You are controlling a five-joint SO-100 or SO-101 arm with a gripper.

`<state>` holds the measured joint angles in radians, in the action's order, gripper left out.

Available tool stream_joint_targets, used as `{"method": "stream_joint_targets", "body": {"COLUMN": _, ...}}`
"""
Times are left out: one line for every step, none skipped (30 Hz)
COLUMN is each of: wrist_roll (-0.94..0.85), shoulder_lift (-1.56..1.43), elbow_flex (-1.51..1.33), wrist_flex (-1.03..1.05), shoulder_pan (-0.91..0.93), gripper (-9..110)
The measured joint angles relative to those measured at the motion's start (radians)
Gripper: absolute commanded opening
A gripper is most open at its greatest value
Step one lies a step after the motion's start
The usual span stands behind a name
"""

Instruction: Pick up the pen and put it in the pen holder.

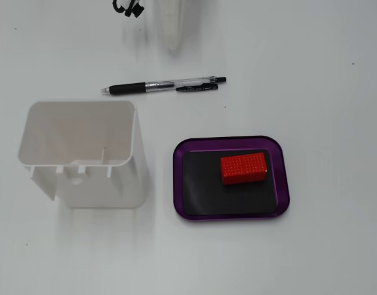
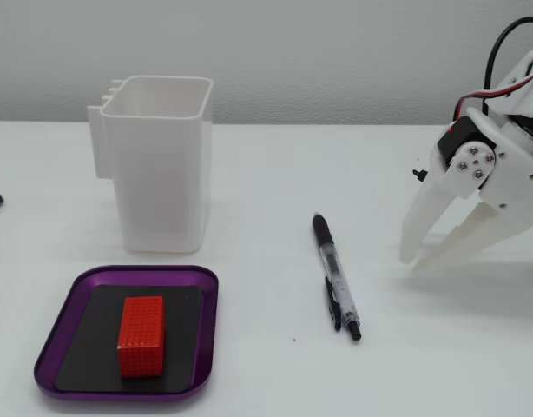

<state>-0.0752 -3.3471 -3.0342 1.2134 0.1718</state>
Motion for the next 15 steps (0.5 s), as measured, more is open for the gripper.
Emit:
{"method": "stream_joint_targets", "body": {"wrist_roll": 0.0, "shoulder_lift": 0.0, "elbow_flex": 0.0, "wrist_flex": 0.0, "shoulder_pan": 0.0, "gripper": 0}}
{"method": "stream_joint_targets", "body": {"wrist_roll": 0.0, "shoulder_lift": 0.0, "elbow_flex": 0.0, "wrist_flex": -0.003, "shoulder_pan": -0.002, "gripper": 0}}
{"method": "stream_joint_targets", "body": {"wrist_roll": 0.0, "shoulder_lift": 0.0, "elbow_flex": 0.0, "wrist_flex": -0.008, "shoulder_pan": -0.002, "gripper": 0}}
{"method": "stream_joint_targets", "body": {"wrist_roll": 0.0, "shoulder_lift": 0.0, "elbow_flex": 0.0, "wrist_flex": -0.009, "shoulder_pan": -0.002, "gripper": 0}}
{"method": "stream_joint_targets", "body": {"wrist_roll": 0.0, "shoulder_lift": 0.0, "elbow_flex": 0.0, "wrist_flex": -0.009, "shoulder_pan": -0.002, "gripper": 0}}
{"method": "stream_joint_targets", "body": {"wrist_roll": 0.0, "shoulder_lift": 0.0, "elbow_flex": 0.0, "wrist_flex": -0.009, "shoulder_pan": -0.002, "gripper": 0}}
{"method": "stream_joint_targets", "body": {"wrist_roll": 0.0, "shoulder_lift": 0.0, "elbow_flex": 0.0, "wrist_flex": -0.009, "shoulder_pan": -0.002, "gripper": 0}}
{"method": "stream_joint_targets", "body": {"wrist_roll": 0.0, "shoulder_lift": 0.0, "elbow_flex": 0.0, "wrist_flex": -0.009, "shoulder_pan": -0.002, "gripper": 0}}
{"method": "stream_joint_targets", "body": {"wrist_roll": 0.0, "shoulder_lift": 0.0, "elbow_flex": 0.0, "wrist_flex": -0.009, "shoulder_pan": -0.002, "gripper": 0}}
{"method": "stream_joint_targets", "body": {"wrist_roll": 0.0, "shoulder_lift": 0.0, "elbow_flex": 0.0, "wrist_flex": -0.009, "shoulder_pan": -0.002, "gripper": 0}}
{"method": "stream_joint_targets", "body": {"wrist_roll": 0.0, "shoulder_lift": 0.0, "elbow_flex": 0.0, "wrist_flex": -0.009, "shoulder_pan": -0.002, "gripper": 0}}
{"method": "stream_joint_targets", "body": {"wrist_roll": 0.0, "shoulder_lift": 0.0, "elbow_flex": 0.0, "wrist_flex": -0.009, "shoulder_pan": -0.002, "gripper": 0}}
{"method": "stream_joint_targets", "body": {"wrist_roll": 0.0, "shoulder_lift": 0.0, "elbow_flex": 0.0, "wrist_flex": -0.009, "shoulder_pan": -0.002, "gripper": 0}}
{"method": "stream_joint_targets", "body": {"wrist_roll": 0.0, "shoulder_lift": 0.0, "elbow_flex": 0.0, "wrist_flex": -0.009, "shoulder_pan": -0.002, "gripper": 0}}
{"method": "stream_joint_targets", "body": {"wrist_roll": 0.0, "shoulder_lift": 0.0, "elbow_flex": 0.0, "wrist_flex": -0.009, "shoulder_pan": -0.002, "gripper": 0}}
